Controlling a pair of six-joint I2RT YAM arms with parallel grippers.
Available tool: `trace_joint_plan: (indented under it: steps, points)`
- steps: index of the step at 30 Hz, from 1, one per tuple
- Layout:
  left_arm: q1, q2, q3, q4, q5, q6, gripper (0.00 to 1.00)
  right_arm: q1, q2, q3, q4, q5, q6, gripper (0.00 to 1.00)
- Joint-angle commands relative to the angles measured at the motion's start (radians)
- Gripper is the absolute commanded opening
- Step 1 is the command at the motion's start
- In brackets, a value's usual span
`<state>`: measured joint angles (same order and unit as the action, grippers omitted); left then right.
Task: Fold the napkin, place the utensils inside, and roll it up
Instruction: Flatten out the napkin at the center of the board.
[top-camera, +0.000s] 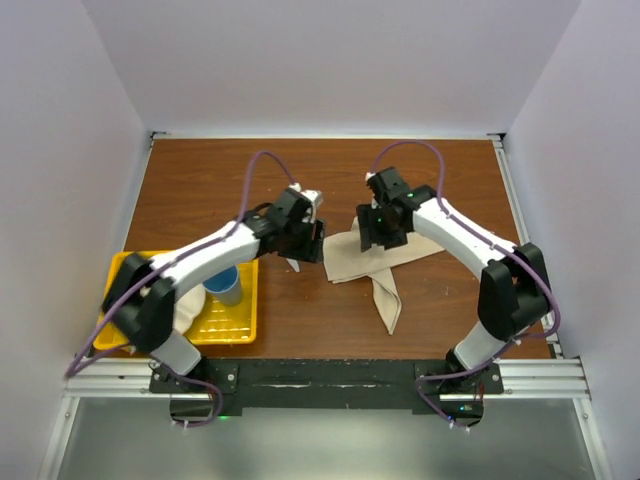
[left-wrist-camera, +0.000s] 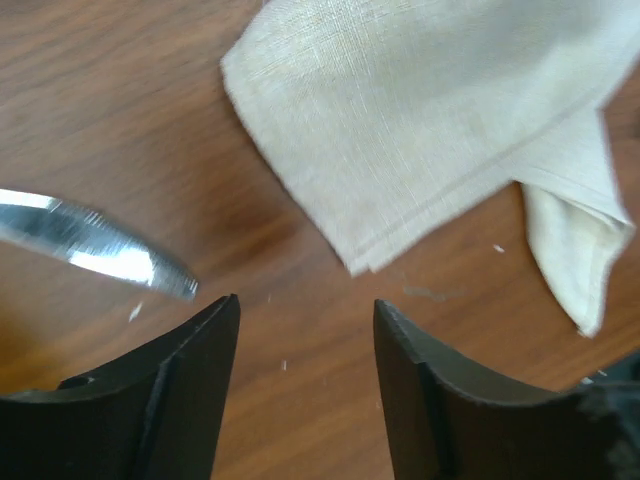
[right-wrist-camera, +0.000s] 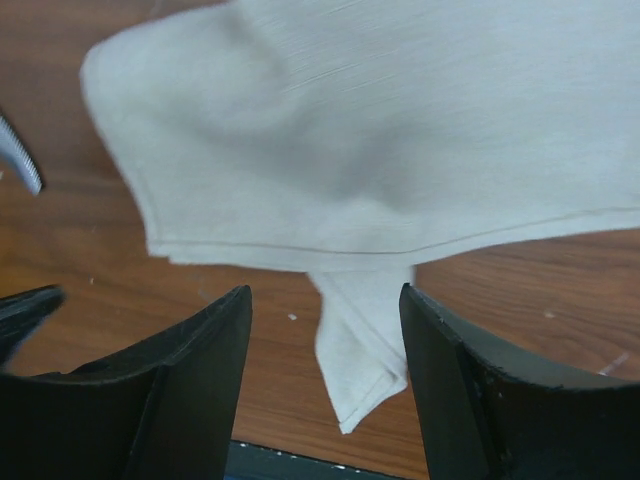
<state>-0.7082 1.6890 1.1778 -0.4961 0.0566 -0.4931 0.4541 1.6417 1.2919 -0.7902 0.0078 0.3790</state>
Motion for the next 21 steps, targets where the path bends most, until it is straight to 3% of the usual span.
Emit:
trace_joint_plan:
  steps: [1, 2, 5, 8, 17, 21]
  points:
    - [0.068, -0.309, -0.105, -0.004, -0.044, -0.067, 0.66, 0.092, -0.001, -0.022, 0.103, 0.043, -0.048, 0.61]
    - [0.081, -0.351, -0.127, -0.030, -0.050, -0.088, 0.67, 0.134, 0.018, -0.010, 0.105, 0.046, -0.049, 0.54]
    - [0.154, -0.486, -0.178, -0.073, -0.055, -0.111, 0.70, 0.211, 0.120, 0.041, 0.108, 0.073, -0.051, 0.47]
    - [0.196, -0.569, -0.178, -0.110, -0.098, -0.104, 0.70, 0.277, 0.199, 0.127, 0.083, 0.121, -0.055, 0.47]
    - [0.205, -0.595, -0.147, -0.144, -0.126, -0.081, 0.71, 0.377, 0.342, 0.239, 0.031, 0.133, -0.072, 0.52]
    - [0.213, -0.604, -0.147, -0.145, -0.126, -0.075, 0.71, 0.403, 0.359, 0.238, 0.023, 0.146, -0.072, 0.45]
